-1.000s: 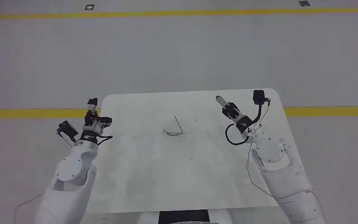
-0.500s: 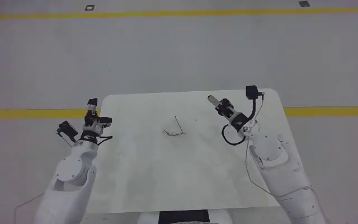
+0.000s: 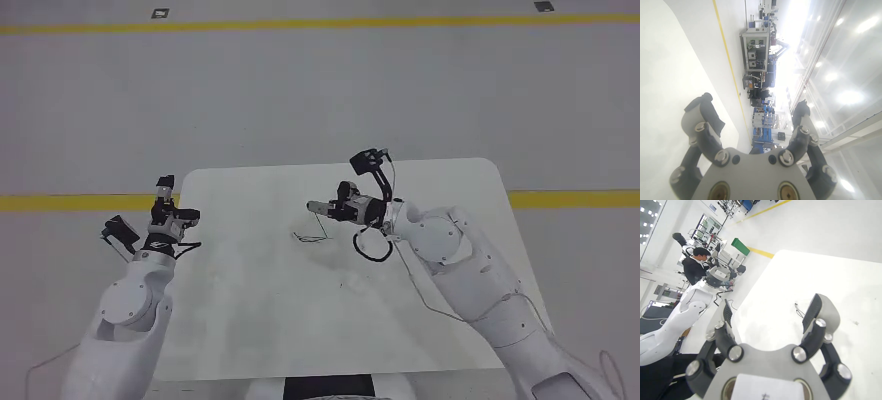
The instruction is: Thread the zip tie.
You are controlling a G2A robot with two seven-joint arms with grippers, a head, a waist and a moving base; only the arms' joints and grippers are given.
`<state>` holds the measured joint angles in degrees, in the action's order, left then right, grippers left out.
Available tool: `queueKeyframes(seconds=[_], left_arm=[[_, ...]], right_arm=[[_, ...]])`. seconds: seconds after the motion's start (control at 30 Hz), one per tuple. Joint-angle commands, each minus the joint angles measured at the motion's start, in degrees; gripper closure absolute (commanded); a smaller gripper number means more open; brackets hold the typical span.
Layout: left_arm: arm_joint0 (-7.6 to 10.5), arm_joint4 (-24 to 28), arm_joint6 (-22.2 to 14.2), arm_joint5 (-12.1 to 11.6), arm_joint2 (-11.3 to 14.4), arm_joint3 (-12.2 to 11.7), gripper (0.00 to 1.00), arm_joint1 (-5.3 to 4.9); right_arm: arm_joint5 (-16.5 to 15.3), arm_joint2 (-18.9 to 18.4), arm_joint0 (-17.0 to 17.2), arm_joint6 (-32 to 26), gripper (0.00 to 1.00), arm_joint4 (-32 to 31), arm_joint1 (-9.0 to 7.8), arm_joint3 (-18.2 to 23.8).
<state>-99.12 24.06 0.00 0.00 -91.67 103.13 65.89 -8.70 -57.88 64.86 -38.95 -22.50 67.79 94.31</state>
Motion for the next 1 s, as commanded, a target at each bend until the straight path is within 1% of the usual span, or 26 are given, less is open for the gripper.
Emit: queueKeyframes(seconds=[0.0,0.3,0.37,0.5,0.6,0.83,0.87,0.97], left_arm=[[0.00,0.00,0.00,0.00,0.00,0.00,0.00,0.00],[0.00,0.00,0.00,0.00,0.00,0.00,0.00,0.00],[0.00,0.00,0.00,0.00,0.00,0.00,0.00,0.00],[0.00,0.00,0.00,0.00,0.00,0.00,0.00,0.00],[0.00,0.00,0.00,0.00,0.00,0.00,0.00,0.00],[0.00,0.00,0.00,0.00,0.00,0.00,0.00,0.00],[0.00,0.00,0.00,0.00,0.00,0.00,0.00,0.00],[0.00,0.00,0.00,0.00,0.00,0.00,0.00,0.00]], right_arm=[[0.02,-0.03,0.02,0.03,0.00,-0.01,-0.01,0.02],[0.02,-0.03,0.02,0.03,0.00,-0.01,-0.01,0.02],[-0.71,1.35,-1.63,-3.51,0.00,-2.23,0.04,-0.49],[-0.58,2.96,-5.16,-4.31,0.00,-1.46,0.74,-3.27],[-1.38,4.55,-8.06,-5.14,0.00,-0.59,1.39,-5.69],[-2.74,9.10,-15.81,-6.53,0.00,0.47,3.44,-13.92],[-3.36,9.73,-16.84,-6.45,0.00,0.35,3.74,-14.96],[-3.61,9.89,-17.17,-6.25,0.00,0.31,3.84,-15.30]])
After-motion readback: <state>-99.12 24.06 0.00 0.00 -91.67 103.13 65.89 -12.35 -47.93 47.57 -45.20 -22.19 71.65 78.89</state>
